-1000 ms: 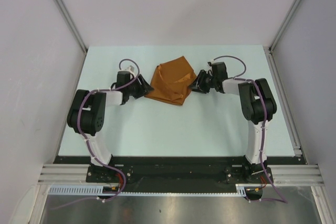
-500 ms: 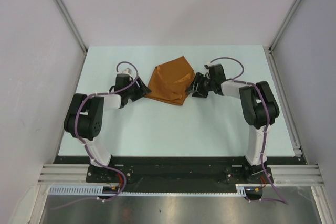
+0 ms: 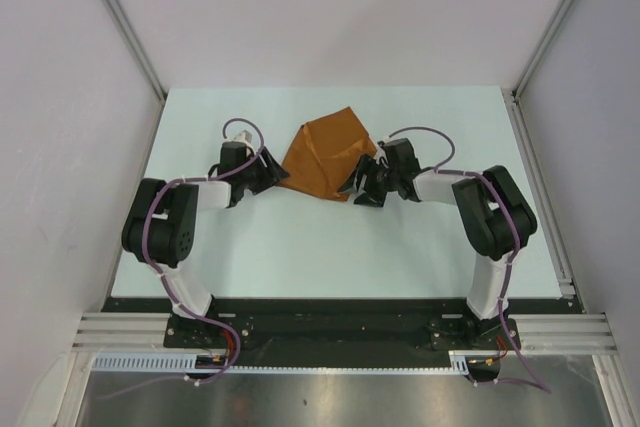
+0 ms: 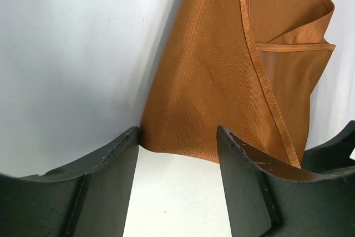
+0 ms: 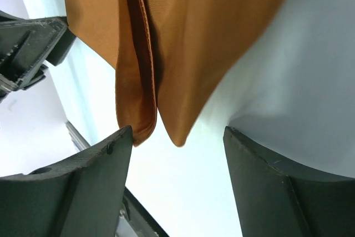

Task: Fold the napkin, place the utensils inside, and roll it up
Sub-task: Fold the napkin

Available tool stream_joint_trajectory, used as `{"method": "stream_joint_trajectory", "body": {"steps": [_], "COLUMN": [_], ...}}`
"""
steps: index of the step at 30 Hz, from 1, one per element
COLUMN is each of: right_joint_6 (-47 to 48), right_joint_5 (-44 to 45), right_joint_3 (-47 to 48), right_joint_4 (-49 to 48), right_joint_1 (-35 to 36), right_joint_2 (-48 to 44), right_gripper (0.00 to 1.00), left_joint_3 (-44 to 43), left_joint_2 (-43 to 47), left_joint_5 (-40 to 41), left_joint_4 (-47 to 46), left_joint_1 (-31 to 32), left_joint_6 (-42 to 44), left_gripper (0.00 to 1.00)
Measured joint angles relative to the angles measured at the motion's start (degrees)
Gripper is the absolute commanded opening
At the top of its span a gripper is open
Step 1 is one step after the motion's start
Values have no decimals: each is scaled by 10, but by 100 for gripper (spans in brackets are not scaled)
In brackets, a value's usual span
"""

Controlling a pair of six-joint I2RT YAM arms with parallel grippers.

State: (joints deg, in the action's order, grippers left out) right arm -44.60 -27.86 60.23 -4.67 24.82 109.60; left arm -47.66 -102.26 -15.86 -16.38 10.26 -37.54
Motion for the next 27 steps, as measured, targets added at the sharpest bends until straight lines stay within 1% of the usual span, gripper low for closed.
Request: {"method": "stream_joint_trajectory", "body": {"steps": [3,14,22,27], "right_joint_6": [-21,-41,-38,-28], "right_joint_5": [0,4,9,23], "right_joint_3": [-21,-19,22,48], "right_joint_4": [-17,-37,-26,6], "right_joint_1": [-6,3,17,21], "right_joint_2": [-13,-19,-1,17], "right_gripper": [76,77,73,69], "left_joint_3": [0,0,0,0], "left_joint_2": [0,-1,-1,-1], "left_joint_5": [0,-9,-10,-11], "left_joint_4": [0,0,0,1], "left_joint_1": [0,0,0,0], "left_joint_6": [0,0,0,0], "left_gripper": [63,63,63,63]}}
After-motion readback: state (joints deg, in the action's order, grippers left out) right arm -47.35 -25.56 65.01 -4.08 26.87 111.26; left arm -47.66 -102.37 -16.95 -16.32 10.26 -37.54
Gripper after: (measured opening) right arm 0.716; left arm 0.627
